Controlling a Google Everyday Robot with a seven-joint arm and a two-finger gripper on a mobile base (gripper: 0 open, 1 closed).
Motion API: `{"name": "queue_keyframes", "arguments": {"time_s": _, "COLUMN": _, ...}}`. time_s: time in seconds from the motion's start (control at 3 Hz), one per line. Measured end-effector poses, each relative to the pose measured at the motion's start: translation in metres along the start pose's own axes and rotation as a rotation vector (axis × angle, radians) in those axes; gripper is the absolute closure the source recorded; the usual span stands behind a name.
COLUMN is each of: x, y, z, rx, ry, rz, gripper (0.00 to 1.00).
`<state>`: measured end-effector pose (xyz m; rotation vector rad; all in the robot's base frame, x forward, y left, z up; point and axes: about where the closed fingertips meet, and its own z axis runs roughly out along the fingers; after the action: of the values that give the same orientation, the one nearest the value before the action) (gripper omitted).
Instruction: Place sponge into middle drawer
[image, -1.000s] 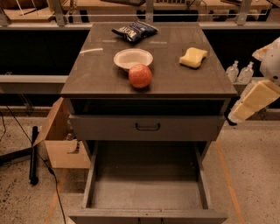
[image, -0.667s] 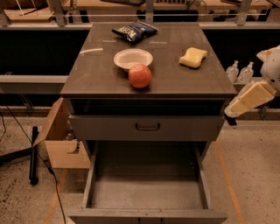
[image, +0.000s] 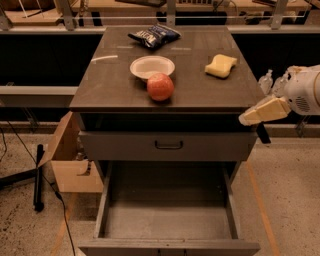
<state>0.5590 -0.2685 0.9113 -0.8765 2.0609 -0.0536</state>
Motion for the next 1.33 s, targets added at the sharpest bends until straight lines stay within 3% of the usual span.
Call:
{"name": "queue_keyframes", "arguments": {"time_s": 0.67, "x": -0.017, "y": -0.045, "z": 0.04, "rx": 0.135, "ry": -0.228, "rz": 0.249, "gripper": 0.0}}
{"name": "queue_keyframes", "arguments": {"time_s": 1.0, "x": -0.024, "y": -0.05, "z": 0.052, "rx": 0.18, "ry": -0.229, "rz": 0.297, "gripper": 0.0}}
{"name": "queue_keyframes", "arguments": {"time_s": 1.33, "x": -0.028, "y": -0.056, "z": 0.068, "rx": 0.18, "ry": -0.213, "rz": 0.354, "gripper": 0.0}}
